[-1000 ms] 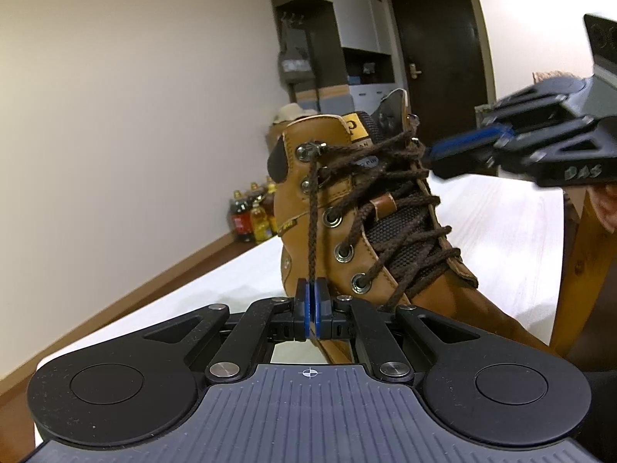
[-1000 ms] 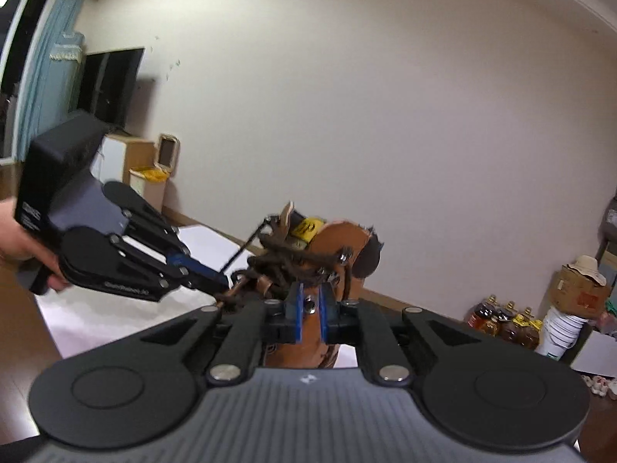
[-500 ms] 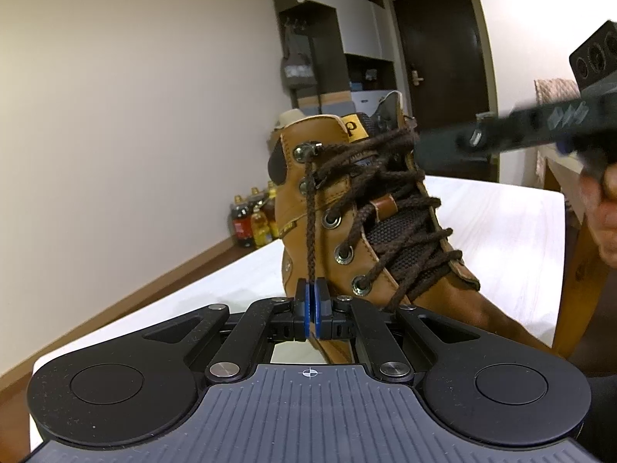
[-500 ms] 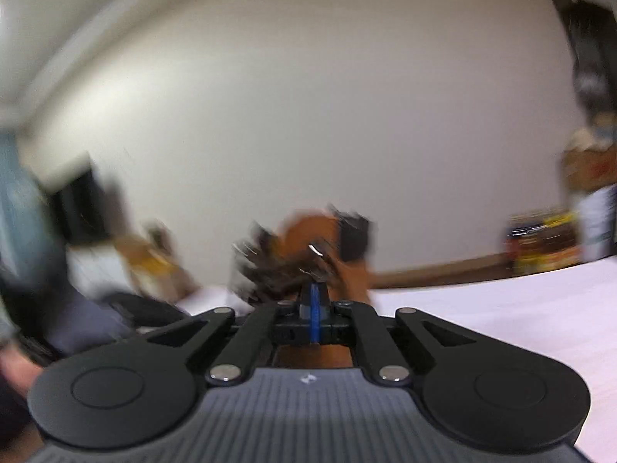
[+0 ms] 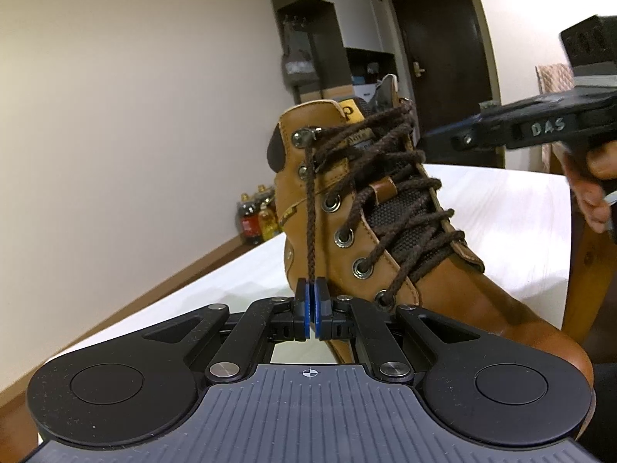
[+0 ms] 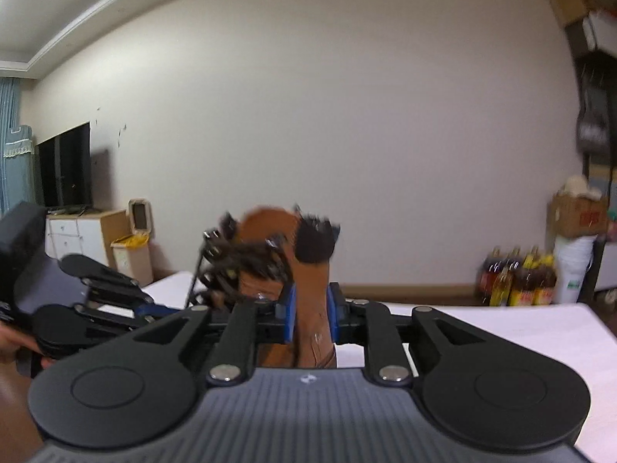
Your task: Lace up shoes with both hands
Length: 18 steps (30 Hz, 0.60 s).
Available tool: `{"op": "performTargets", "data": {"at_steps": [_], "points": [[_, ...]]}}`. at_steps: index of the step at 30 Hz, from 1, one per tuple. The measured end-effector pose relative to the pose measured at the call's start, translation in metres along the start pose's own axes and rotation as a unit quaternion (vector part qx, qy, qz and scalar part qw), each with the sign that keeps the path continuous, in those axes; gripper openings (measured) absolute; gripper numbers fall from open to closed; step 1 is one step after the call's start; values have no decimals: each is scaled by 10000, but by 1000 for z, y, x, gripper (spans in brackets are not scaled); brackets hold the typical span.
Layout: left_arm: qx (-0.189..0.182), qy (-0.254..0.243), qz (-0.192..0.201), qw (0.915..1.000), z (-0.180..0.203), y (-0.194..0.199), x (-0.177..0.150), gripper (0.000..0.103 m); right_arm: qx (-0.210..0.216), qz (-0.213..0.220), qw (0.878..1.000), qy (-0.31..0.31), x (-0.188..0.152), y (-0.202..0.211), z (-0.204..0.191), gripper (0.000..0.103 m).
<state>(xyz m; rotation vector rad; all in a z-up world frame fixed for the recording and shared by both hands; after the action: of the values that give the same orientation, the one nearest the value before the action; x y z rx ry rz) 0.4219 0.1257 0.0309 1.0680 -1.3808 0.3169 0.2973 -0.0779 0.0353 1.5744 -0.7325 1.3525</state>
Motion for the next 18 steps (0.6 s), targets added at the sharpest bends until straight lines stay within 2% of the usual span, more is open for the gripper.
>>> {"op": "performTargets", "data": {"at_steps": [1, 3, 6, 8, 11, 12, 17, 18], "points": [[4, 6, -13, 10000, -1, 2, -2, 2, 38, -28, 10000, 33, 0, -4, 0, 18], [12, 27, -38, 10000, -2, 5, -6, 2, 132, -225, 9996, 145, -5, -17, 0, 0], [84, 82, -50, 9999, -2, 10, -9, 2, 176, -856, 9961, -131, -21, -29, 8, 1], [181, 242, -75, 9995, -4, 16, -13, 2, 205, -946, 9953, -93, -28, -22, 3, 1], [413, 354, -171, 9984, -1, 28, -25, 3, 182, -988, 9948, -158, -36, -8, -8, 14], [438, 437, -220, 9978, 2, 34, -30, 3, 237, -1038, 9941, -216, -40, -4, -13, 17], [304, 712, -423, 9961, 37, 57, -51, 4, 845, -1508, 9848, -168, -72, 38, -49, 16], [297, 712, -431, 9961, 41, 57, -52, 1, 934, -1572, 9829, -202, -78, 43, -55, 16]]}}
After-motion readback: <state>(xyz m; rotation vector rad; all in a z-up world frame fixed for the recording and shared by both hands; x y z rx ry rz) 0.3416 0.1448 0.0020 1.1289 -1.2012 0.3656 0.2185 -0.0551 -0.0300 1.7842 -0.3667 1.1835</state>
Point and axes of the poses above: each gripper's, at about its wrist camera, not at the fingertips, and y roughly against the way its jaws point, z to its right, x to its top, the point moved 7 cm from there along -y, roughly the way its jaws point, and after that the axes turned 3 degrees about -x, right-handed, at the moved point
